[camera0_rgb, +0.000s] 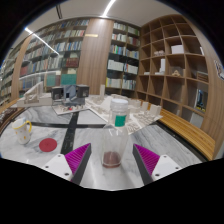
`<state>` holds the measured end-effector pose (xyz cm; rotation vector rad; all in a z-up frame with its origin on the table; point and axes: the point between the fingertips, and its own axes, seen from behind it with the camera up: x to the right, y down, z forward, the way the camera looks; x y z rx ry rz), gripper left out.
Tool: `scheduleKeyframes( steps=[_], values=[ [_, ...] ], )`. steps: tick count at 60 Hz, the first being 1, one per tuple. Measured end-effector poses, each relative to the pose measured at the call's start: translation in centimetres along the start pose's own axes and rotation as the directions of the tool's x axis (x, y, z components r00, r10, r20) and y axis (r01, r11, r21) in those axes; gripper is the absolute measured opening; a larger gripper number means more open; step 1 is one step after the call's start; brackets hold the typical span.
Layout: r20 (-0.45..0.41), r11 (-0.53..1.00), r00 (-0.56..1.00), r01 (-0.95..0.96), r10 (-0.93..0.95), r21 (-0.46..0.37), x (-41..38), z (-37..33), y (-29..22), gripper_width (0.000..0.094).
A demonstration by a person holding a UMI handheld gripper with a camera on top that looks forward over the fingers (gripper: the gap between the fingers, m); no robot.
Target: Pour water
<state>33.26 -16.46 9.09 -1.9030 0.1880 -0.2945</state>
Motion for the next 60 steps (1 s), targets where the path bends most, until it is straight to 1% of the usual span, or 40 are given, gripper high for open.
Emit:
scheduleKeyframes(
  steps=[3, 6, 12, 13, 16, 18, 19, 23, 30, 35, 39, 42, 48, 54, 60],
  values=[
    [0.012, 1.0, 1.0, -0.018, 0.018, 0.023, 0.1, 1.9, -0.6, 0.0843],
    [0.017, 0.999, 1.0, -0.023, 0.022, 0.036, 0.2, 3.3, -1.3, 0.0801],
    [0.006, 0.999, 0.999, -0.033, 0.033, 0.037, 0.7, 5.9, -1.0, 0.0743],
    [0.004, 0.999, 0.999, -0.037, 0.037, 0.034, 0.8, 6.2, -0.9, 0.0724],
    [0.01, 0.998, 0.998, -0.055, 0.054, 0.026, 0.5, 7.0, -0.4, 0.063],
    [0.023, 0.998, 0.998, -0.063, 0.062, 0.031, 0.2, 7.3, -0.4, 0.0541],
    [0.023, 0.997, 0.997, -0.068, 0.067, 0.039, 0.3, 7.3, -0.6, 0.054],
    [0.016, 0.998, 0.998, -0.053, 0.053, 0.044, 0.3, 7.3, -0.6, 0.0487],
    [-0.028, 0.999, 1.0, -0.014, 0.015, 0.036, 0.7, 6.8, -1.0, 0.0429],
    [-0.101, 0.998, 0.995, 0.022, -0.017, 0.051, 1.5, 6.3, -2.5, 0.0429],
    [-0.182, 0.994, 0.981, 0.082, -0.068, 0.071, 2.6, 5.5, -4.8, 0.0428],
    [-0.242, 0.985, 0.962, 0.151, -0.128, 0.082, 3.8, 4.7, -7.0, 0.043],
    [-0.351, 0.932, 0.891, 0.345, -0.289, 0.107, 3.0, 3.2, -12.9, 0.043],
    [-0.444, 0.8, 0.755, 0.586, -0.483, 0.127, -0.1, 1.5, -19.5, 0.0429],
    [-0.521, 0.557, 0.53, 0.822, -0.67, 0.119, -5.9, 0.7, -24.8, 0.0425]
  ],
)
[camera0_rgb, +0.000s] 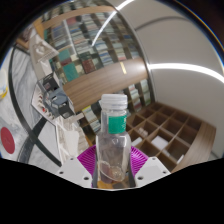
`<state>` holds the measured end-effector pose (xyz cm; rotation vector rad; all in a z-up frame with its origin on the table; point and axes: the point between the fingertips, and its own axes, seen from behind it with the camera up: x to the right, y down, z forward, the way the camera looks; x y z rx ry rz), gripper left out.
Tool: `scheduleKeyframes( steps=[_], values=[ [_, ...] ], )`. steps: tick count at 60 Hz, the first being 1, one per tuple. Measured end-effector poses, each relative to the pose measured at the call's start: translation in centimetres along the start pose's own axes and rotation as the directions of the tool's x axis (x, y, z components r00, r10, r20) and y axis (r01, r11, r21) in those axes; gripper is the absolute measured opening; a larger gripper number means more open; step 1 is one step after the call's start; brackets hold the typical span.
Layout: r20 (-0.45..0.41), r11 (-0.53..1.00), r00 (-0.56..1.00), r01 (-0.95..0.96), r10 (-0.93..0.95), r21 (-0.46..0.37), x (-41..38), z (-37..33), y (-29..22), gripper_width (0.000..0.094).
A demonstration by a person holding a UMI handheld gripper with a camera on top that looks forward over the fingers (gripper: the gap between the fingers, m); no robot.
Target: Pour water
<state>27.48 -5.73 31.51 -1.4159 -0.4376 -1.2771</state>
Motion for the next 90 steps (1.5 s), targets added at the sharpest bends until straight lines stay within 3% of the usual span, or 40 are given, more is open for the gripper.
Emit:
scheduleKeyframes(
  steps=[8, 17, 23, 32, 40, 49, 57, 59, 63, 70, 78, 90],
  values=[
    [-0.071, 0.913, 0.936, 0.351, -0.344, 0.209, -3.1, -0.6, -10.0, 0.0425],
    [-0.159, 0.671, 0.765, 0.63, -0.624, 0.391, -10.0, -3.8, -18.3, 0.0427],
    [-0.224, 0.464, 0.608, 0.754, -0.762, 0.465, -16.1, -5.4, -19.8, 0.0426],
    [-0.31, 0.228, 0.424, 0.83, -0.851, 0.51, -21.8, -7.9, -20.3, 0.0425],
    [-0.272, 0.293, 0.479, 0.804, -0.835, 0.517, -21.5, -7.8, -20.3, 0.0425],
    [-0.1, 0.623, 0.771, 0.577, -0.629, 0.528, -15.3, -7.4, -22.4, 0.0425],
    [0.107, 0.884, 0.976, 0.12, -0.187, 0.452, -8.2, -7.2, -23.1, 0.0426],
    [0.195, 0.909, 0.979, -0.034, -0.053, 0.416, -7.1, -7.1, -22.7, 0.0425],
    [0.317, 0.902, 0.921, -0.32, 0.226, 0.288, -6.3, -7.1, -21.4, 0.0427],
    [0.488, 0.741, 0.655, -0.671, 0.577, 0.024, -9.1, -8.0, -18.7, 0.0424],
    [0.504, 0.605, 0.44, -0.763, 0.743, -0.226, -15.9, -8.7, -13.9, 0.0426],
    [0.468, 0.539, 0.34, -0.741, 0.816, -0.4, -23.9, -8.4, -7.3, 0.0424]
  ],
)
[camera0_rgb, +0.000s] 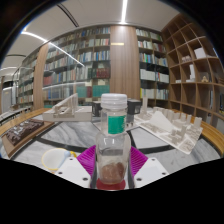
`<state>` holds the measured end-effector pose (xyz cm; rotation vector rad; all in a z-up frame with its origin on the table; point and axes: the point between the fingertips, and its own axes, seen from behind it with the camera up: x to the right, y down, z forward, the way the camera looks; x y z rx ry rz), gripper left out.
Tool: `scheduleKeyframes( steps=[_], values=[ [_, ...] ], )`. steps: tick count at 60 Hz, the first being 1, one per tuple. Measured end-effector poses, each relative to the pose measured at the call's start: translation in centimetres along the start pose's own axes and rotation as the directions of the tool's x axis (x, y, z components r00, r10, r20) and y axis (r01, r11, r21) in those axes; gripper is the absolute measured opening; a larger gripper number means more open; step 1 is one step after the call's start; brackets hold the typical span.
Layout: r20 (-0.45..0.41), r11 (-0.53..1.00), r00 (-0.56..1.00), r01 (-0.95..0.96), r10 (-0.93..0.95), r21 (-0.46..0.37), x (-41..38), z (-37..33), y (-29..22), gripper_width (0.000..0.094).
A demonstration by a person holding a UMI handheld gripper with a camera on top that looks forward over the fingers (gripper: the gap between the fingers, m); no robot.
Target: Pour water
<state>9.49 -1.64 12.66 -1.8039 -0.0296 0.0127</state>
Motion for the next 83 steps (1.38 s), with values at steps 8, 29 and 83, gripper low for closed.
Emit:
scheduleKeyframes(
  steps=[8, 29, 83],
  values=[
    [0.027, 0.997, 0.999, -0.028, 0.03, -0.078, -0.7, 0.8, 6.0, 0.043],
    [-0.049, 0.988, 0.997, 0.054, -0.061, -0.143, 0.7, -1.0, 5.2, 0.0865],
    [-0.137, 0.983, 0.99, 0.018, -0.044, -0.183, -6.8, -30.8, 0.1, 0.0855]
  ],
)
